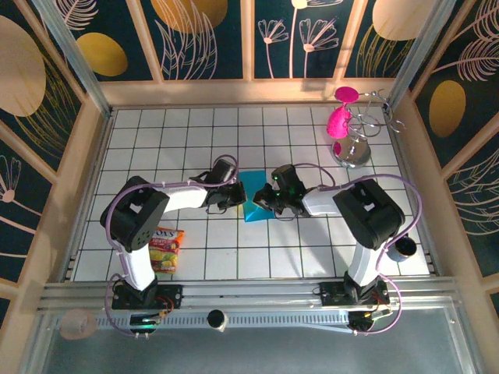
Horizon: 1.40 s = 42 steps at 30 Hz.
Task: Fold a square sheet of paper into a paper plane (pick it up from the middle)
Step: Fold the triangle a second time at the center of the table.
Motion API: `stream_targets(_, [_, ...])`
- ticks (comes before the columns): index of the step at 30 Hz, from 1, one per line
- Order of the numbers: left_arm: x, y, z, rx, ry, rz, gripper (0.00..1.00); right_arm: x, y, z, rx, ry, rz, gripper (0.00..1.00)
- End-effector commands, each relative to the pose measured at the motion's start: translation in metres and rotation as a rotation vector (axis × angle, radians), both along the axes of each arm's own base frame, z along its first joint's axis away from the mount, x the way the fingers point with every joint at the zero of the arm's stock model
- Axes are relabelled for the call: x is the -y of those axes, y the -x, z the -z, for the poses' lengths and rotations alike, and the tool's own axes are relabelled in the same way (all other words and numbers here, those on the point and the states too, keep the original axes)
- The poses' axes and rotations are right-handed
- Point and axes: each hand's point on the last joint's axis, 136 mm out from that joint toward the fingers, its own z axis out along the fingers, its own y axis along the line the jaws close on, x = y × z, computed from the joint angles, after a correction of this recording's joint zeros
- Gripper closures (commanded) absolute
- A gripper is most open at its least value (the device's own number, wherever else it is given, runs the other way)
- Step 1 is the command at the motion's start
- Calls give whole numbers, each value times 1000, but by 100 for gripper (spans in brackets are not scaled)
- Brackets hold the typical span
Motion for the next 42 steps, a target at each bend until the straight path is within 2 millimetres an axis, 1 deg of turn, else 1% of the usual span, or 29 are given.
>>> stream_targets(1, [-8, 3, 13, -30, -64, -2, 100, 13, -1, 17, -24, 73, 40, 100])
stream_targets(6, [-6, 0, 10, -25, -58, -6, 100, 22, 6, 31, -74, 99, 87, 100])
stream_targets(8, [-4, -2, 6, -14, -50, -9, 100, 25, 9, 37, -97, 108, 102, 100])
stream_targets(10, [-1, -6, -5, 6, -30, -9, 100, 28, 12, 43, -123, 115, 118, 100])
stream_targets(14, [4, -10, -44, 83, 45, -24, 100, 33, 16, 48, -154, 125, 143, 100])
stream_targets(15, [5, -8, -52, 95, 66, -31, 100, 33, 16, 48, -157, 122, 148, 100])
stream_targets(16, [4, -4, -50, 87, 75, -39, 99, 32, 16, 48, -160, 120, 151, 100])
stream_targets(17, [4, 2, -59, 99, 109, -44, 98, 32, 16, 48, -163, 114, 152, 100])
stream_targets(19, [8, 14, -64, 94, 162, -43, 95, 31, 16, 47, -169, 102, 154, 100])
stream_targets(21, [12, 27, -66, 79, 199, -39, 94, 30, 17, 47, -178, 94, 159, 100])
stream_targets(26, [24, 53, -61, 38, 227, -15, 91, 32, 18, 47, -197, 82, 173, 100])
stream_targets(31, [35, 69, -39, -12, 208, 12, 90, 32, 18, 47, -210, 72, 183, 100])
stream_targets(33, [38, 71, -32, -23, 194, 24, 90, 33, 18, 47, -213, 70, 183, 100])
stream_targets(38, [36, 69, -21, -31, 137, 31, 89, 33, 18, 48, -217, 69, 183, 100])
stream_targets(40, [37, 68, -20, -32, 135, 38, 89, 33, 19, 48, -220, 69, 184, 100])
stream_targets(41, [35, 70, -10, -50, 112, 36, 89, 33, 19, 48, -219, 69, 184, 100])
stream_targets(42, [34, 70, -7, -53, 101, 34, 89, 35, 19, 49, -220, 70, 187, 100])
